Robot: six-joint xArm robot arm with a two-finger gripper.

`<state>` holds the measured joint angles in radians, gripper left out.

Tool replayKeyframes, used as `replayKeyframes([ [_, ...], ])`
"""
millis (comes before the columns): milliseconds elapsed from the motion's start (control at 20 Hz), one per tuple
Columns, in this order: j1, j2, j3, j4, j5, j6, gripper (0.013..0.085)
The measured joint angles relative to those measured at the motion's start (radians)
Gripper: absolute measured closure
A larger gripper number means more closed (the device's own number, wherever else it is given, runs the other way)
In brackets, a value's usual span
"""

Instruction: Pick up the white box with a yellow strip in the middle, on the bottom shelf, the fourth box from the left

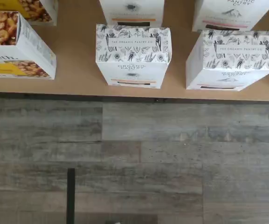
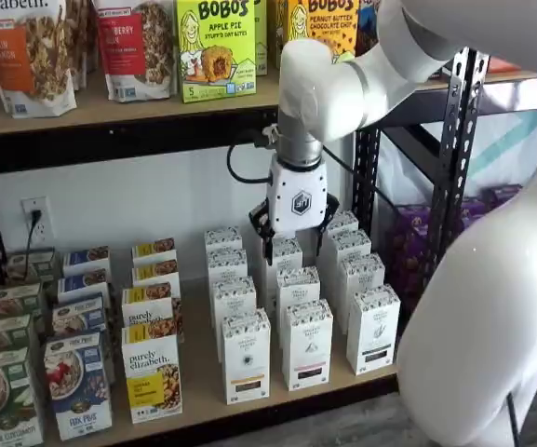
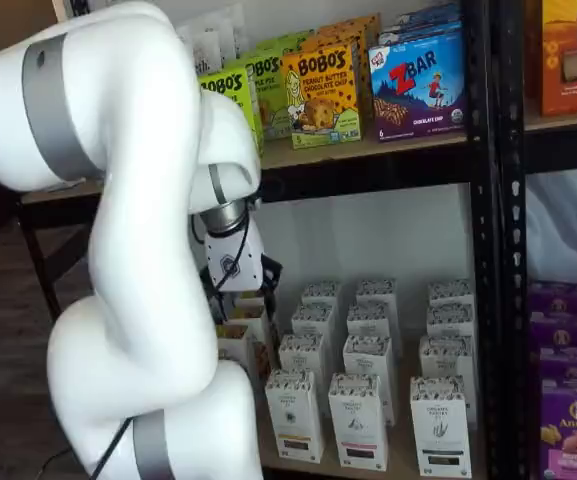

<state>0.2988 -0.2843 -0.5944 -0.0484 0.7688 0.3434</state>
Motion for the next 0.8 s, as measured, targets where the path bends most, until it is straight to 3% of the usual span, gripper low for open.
replayKeyframes([
  [600, 0.023, 0.147, -0.004, -0.045, -0.166, 0.063, 0.013],
  [800, 0.022, 0.216, -0.016, -0.082, -0.231, 0.096, 0.013],
])
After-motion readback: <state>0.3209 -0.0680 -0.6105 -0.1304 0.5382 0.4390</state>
